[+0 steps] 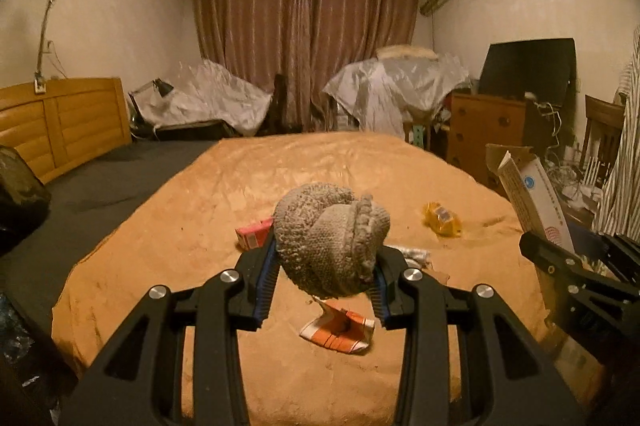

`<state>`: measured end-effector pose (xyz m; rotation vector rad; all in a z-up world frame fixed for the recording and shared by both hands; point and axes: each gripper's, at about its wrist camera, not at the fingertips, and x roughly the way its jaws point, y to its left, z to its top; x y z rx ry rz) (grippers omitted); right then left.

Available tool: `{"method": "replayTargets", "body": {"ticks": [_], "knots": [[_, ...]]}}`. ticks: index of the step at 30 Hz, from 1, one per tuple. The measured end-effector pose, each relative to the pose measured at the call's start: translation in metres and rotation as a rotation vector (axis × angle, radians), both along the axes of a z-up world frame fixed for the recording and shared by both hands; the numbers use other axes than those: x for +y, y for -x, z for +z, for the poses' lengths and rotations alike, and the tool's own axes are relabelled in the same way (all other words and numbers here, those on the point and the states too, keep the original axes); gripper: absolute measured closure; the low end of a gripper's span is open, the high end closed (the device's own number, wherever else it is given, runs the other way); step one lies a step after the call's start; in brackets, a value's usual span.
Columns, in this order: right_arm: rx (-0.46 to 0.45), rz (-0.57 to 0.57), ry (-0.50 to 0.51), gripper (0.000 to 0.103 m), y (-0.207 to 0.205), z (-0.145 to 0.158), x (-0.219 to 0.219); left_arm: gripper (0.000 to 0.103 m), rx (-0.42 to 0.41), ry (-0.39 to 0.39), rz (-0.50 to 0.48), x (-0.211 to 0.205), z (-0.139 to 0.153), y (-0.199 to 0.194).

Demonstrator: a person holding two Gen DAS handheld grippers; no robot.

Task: Collect trash
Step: 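Carry the sock ball and medicine box with both tools over the bucket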

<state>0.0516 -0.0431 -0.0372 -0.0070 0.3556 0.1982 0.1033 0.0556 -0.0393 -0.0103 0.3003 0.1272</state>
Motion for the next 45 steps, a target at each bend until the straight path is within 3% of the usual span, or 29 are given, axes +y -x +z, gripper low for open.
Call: {"method": "replayTargets", "body": {"ticks": [11,19,23,32,45], "knots": [[-0.011,-0.004,-0.018,0.052,0.011,0.003,-0.005,0.066,0.008,-0.004,-0.015,-0.007,0.002,0.004],[-0.003,-0.040,-0.027,0.052,0.014,0.019,-0.022,0.065,0.018,-0.016,-0.100,-0.028,0.008,-0.004],[0.002,-0.104,-0.016,0.052,0.028,0.030,-0.054,0.065,0.021,-0.006,-0.168,-0.054,0.012,-0.011],[0.043,-0.258,-0.006,0.051,0.059,0.048,-0.172,0.065,0.058,-0.009,-0.381,-0.140,0.013,-0.022],[0.236,-0.471,-0.022,0.051,0.098,0.024,-0.357,0.064,0.169,-0.006,-0.689,-0.290,-0.003,-0.033]]}}
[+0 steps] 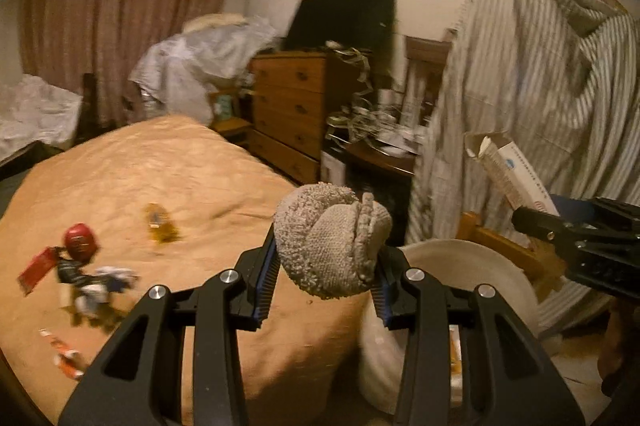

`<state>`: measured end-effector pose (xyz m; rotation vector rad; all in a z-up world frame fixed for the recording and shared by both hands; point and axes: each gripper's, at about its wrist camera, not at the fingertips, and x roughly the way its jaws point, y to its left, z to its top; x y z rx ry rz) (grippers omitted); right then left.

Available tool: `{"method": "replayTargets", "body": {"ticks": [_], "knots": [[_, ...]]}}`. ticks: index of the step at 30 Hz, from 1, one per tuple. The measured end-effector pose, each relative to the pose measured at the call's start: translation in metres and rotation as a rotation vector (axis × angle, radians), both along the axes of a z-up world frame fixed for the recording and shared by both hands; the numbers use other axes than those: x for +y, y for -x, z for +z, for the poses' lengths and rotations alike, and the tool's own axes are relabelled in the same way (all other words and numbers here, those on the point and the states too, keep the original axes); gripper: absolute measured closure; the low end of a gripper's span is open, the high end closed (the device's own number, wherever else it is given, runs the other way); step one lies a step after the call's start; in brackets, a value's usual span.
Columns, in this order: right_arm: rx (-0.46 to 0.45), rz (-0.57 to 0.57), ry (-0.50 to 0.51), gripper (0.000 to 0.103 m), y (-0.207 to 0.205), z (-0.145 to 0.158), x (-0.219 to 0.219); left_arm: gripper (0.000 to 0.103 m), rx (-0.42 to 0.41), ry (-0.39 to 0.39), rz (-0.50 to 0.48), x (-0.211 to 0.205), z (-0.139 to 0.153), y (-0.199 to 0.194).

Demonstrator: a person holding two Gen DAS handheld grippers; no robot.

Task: Collect trash
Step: 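Carry the sock ball and medicine box with both tools over the bucket, then open both tools to drop the sock ball and medicine box into the bucket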

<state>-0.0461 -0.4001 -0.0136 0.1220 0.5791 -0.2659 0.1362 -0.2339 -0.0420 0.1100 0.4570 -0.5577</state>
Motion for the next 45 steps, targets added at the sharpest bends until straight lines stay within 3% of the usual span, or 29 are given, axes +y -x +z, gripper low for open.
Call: {"method": "replayTargets", "body": {"ticks": [8,18,34,36,38,40,45], "knots": [[0.150,-0.041,-0.098,0.051,-0.011,-0.031,-0.081,0.064,0.120,-0.039,-0.121,-0.059,-0.025,-0.015],[0.329,-0.017,-0.208,0.051,-0.037,-0.080,-0.104,0.064,0.219,-0.121,-0.242,-0.103,-0.063,-0.019],[0.343,-0.016,-0.235,0.051,-0.040,-0.099,-0.098,0.064,0.259,-0.158,-0.269,-0.117,-0.078,-0.022],[0.347,-0.009,-0.240,0.049,-0.040,-0.101,-0.098,0.060,0.262,-0.159,-0.269,-0.117,-0.079,-0.023],[0.340,-0.008,-0.251,0.046,-0.040,-0.100,-0.098,0.041,0.261,-0.155,-0.264,-0.118,-0.078,-0.023],[0.327,-0.012,-0.260,0.043,-0.040,-0.100,-0.100,0.034,0.255,-0.146,-0.255,-0.116,-0.077,-0.024],[0.298,-0.025,-0.275,0.042,-0.036,-0.097,-0.103,0.034,0.258,-0.147,-0.250,-0.113,-0.079,-0.025]]}}
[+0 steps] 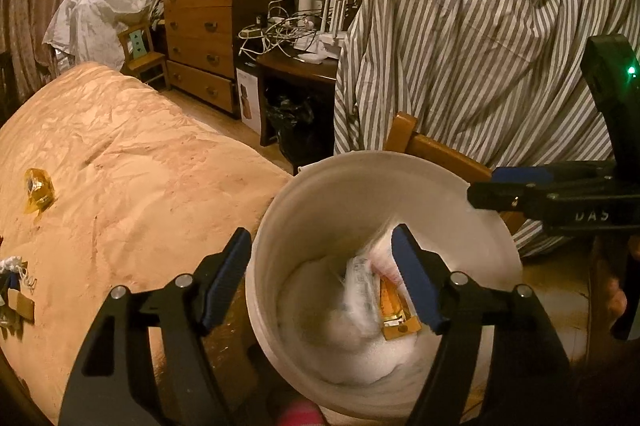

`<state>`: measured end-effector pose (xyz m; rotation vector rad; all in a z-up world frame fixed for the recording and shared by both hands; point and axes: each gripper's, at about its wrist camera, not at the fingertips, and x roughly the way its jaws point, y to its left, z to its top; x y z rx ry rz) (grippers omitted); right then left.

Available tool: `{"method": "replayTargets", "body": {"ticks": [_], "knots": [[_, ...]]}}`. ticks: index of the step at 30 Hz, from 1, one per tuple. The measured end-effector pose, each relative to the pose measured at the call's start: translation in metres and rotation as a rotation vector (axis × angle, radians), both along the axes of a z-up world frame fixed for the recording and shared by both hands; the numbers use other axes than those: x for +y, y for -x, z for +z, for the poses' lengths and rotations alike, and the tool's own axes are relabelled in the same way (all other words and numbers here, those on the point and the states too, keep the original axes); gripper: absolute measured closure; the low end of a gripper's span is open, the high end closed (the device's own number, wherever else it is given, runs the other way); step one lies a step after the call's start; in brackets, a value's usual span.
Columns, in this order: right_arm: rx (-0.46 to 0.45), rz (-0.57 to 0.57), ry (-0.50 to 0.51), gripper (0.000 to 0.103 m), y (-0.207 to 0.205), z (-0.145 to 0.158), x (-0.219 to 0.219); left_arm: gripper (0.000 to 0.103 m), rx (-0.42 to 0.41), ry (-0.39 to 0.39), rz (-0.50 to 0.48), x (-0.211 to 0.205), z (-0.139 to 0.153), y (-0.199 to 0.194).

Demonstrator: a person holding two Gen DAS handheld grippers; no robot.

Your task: Collect trash

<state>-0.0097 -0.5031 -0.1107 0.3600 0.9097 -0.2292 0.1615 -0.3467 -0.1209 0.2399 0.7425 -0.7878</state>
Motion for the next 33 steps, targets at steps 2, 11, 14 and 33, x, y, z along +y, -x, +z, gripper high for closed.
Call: {"method": "replayTargets", "body": {"ticks": [2,11,14,33], "knots": [[-0.004,-0.001,-0.001,0.042,0.000,0.001,0.001,0.034,0.000,0.000,-0.002,0.001,0.000,0.001],[-0.047,0.028,0.032,0.042,0.002,0.015,0.020,0.033,-0.007,0.012,0.011,0.019,0.006,0.004],[-0.103,0.070,0.050,0.040,0.000,0.028,0.044,0.034,-0.004,0.021,0.046,0.040,0.008,0.002],[-0.140,0.596,-0.026,0.039,-0.122,-0.005,0.305,0.033,0.133,0.035,0.622,0.357,-0.038,-0.035]]}}
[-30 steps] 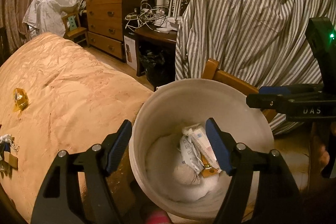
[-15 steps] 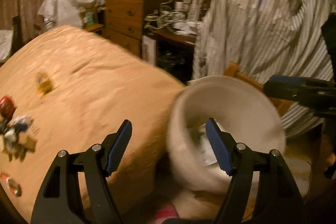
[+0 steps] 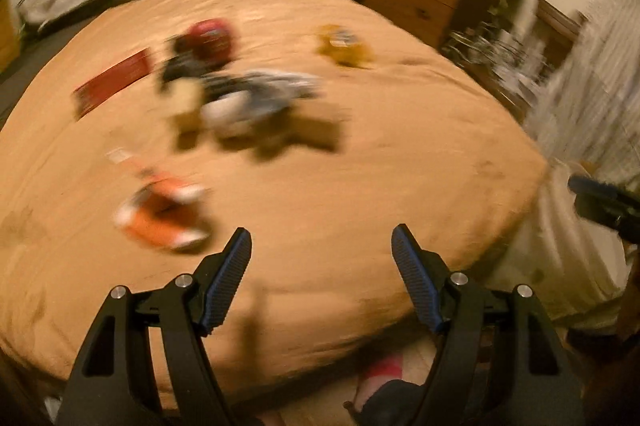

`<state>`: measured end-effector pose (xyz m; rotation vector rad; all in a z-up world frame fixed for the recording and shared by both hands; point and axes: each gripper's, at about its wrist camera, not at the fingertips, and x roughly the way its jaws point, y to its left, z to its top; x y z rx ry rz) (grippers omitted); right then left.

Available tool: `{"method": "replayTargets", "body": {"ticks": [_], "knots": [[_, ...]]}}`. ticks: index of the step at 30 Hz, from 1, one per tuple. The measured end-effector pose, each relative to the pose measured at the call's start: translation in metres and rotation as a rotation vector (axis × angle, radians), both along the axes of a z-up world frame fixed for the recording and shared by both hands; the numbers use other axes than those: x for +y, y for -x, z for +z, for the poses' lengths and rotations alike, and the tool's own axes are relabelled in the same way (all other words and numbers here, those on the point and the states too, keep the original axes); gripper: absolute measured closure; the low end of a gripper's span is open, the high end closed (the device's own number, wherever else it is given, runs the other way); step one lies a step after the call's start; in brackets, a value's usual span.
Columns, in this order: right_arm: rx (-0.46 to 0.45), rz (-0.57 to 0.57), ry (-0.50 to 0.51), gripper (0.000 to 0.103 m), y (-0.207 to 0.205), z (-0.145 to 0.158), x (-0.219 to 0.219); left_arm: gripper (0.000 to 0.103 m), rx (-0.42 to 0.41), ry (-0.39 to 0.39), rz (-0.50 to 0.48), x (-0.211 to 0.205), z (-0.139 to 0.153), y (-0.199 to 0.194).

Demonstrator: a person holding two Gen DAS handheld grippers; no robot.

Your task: Collect trash

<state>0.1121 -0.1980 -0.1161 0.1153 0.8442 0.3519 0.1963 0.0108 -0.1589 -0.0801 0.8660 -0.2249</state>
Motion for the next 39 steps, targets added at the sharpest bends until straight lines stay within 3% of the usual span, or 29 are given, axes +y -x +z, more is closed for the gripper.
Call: {"method": "replayTargets", "body": {"ticks": [6,12,21,26,28,30,37,39], "knots": [[0.032,0.165,-0.042,0.052,-0.039,-0.026,0.085,0.034,-0.013,0.031,0.136,0.080,0.002,-0.002],[0.057,0.317,-0.093,0.053,-0.070,-0.047,0.165,0.034,-0.015,0.065,0.248,0.142,0.002,-0.010],[0.079,0.384,-0.126,0.053,-0.123,-0.072,0.240,0.034,-0.012,0.057,0.229,0.166,0.003,-0.053],[0.078,0.393,-0.105,0.053,-0.146,-0.084,0.258,0.034,-0.032,0.042,0.209,0.159,0.013,-0.078],[0.075,0.395,-0.089,0.061,-0.150,-0.089,0.261,0.034,-0.032,0.040,0.209,0.157,0.014,-0.085],[0.071,0.386,-0.079,0.081,-0.150,-0.093,0.261,0.034,-0.029,0.032,0.202,0.154,0.012,-0.091],[0.048,0.233,-0.102,0.083,-0.136,-0.092,0.215,0.033,-0.010,-0.002,0.142,0.132,-0.004,-0.107],[0.049,0.161,-0.118,0.083,-0.130,-0.092,0.195,0.028,-0.015,-0.015,0.118,0.121,-0.009,-0.110]]}}
